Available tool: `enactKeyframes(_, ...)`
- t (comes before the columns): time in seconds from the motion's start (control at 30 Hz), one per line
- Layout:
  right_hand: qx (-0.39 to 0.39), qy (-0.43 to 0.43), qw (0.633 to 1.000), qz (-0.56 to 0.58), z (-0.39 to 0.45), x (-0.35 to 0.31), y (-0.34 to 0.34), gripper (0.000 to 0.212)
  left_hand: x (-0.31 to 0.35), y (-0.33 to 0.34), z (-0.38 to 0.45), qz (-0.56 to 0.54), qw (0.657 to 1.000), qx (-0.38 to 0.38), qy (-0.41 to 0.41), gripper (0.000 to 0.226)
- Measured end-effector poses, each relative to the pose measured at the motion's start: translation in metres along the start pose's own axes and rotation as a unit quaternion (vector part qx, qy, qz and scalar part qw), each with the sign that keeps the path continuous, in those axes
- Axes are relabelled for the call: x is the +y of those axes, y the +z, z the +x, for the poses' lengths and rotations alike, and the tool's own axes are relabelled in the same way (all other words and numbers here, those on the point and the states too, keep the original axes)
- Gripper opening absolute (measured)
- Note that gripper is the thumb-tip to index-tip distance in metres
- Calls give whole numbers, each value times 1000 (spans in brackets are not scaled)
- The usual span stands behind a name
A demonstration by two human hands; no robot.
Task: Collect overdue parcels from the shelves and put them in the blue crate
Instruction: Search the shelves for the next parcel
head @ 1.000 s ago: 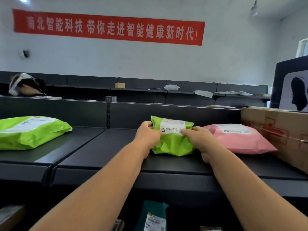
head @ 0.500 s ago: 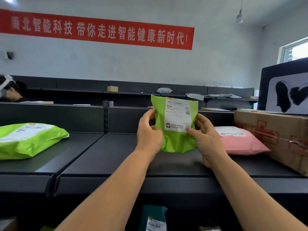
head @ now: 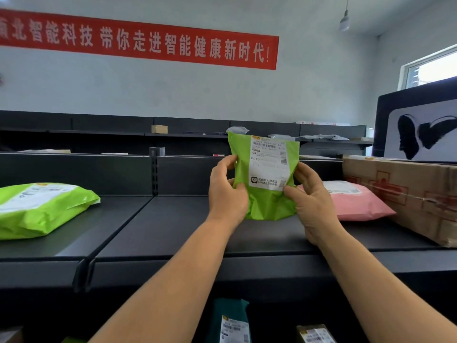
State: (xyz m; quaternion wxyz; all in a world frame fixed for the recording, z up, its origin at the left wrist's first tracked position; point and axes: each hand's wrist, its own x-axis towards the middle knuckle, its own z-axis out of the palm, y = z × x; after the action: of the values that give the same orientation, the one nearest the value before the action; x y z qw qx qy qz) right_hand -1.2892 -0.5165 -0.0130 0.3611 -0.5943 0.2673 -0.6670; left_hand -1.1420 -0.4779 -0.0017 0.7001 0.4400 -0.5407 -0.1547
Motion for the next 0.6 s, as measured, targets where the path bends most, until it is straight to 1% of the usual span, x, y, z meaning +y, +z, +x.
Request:
enactKeyframes(0.13, 2, 10, 1000, -23, 1, 0, -2, 52, 3, 0, -1, 24, 1000, -6, 6, 55)
enactKeyframes(0.2, 14, 14, 998, -53, 1, 0, -3, 43, 4, 1, -3, 60, 998, -11, 0, 54)
enactKeyframes(0.27, 19, 24, 995, -100, -1, -2, -3, 37, 3, 3, -4, 112, 992, -30, -42, 54)
enactKeyframes(0.37, 10, 78, 983, -168, -4, -3, -1, 33, -2, 4, -3, 199, 969, -71, -132, 46)
enactKeyframes(0.43, 0, 99, 964, -248, -5, -3, -1, 35, -5, 4, -2, 240, 955, -80, -156, 38)
enactKeyframes(0.5, -3, 111, 948, -298, -7, -7, 0, 44, -5, 6, -3, 264, 948, -85, -157, 33)
enactKeyframes(0.6, 6, 116, 944, -309, -11, -14, 2, 52, 2, 8, -5, 274, 948, -81, -137, 43)
